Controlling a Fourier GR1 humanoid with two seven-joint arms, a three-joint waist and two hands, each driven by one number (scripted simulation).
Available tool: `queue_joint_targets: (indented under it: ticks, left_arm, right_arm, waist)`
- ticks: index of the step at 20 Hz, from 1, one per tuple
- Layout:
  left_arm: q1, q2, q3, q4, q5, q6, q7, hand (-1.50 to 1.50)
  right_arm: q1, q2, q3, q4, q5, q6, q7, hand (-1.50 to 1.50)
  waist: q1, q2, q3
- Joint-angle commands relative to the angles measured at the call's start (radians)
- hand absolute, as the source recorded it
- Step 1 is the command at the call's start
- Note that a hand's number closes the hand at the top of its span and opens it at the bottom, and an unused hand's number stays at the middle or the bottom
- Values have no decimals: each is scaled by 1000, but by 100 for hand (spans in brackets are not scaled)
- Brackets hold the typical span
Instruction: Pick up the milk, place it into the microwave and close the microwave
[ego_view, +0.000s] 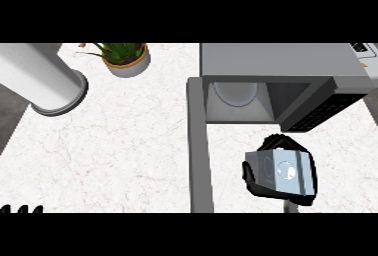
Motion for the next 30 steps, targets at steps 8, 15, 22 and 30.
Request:
queue_joint_targets:
  ticks: [8,15,22,30]
  left_arm:
    - [21,10,45,6,19,-36,1,-150]
    - [2,7,77,78,5,-78,-67,-150]
    - [-42,45,127,49,71,-75,13,-150]
    - [-40,34,92,49,42,-82,23,-150]
  right_arm:
    - [-332,3,49,286,43,-240,102,150]
    - [-566,3,-72,675,-32,-264,-8,150]
    - [-769,-8,-196,1028,-32,-264,-115,150]
    - [-871,-73,-233,1271,21,-333,-210,150]
  waist:
    - [10,2,1]
    - [21,6,1]
    - [30,13,2]
    - [67,31,3]
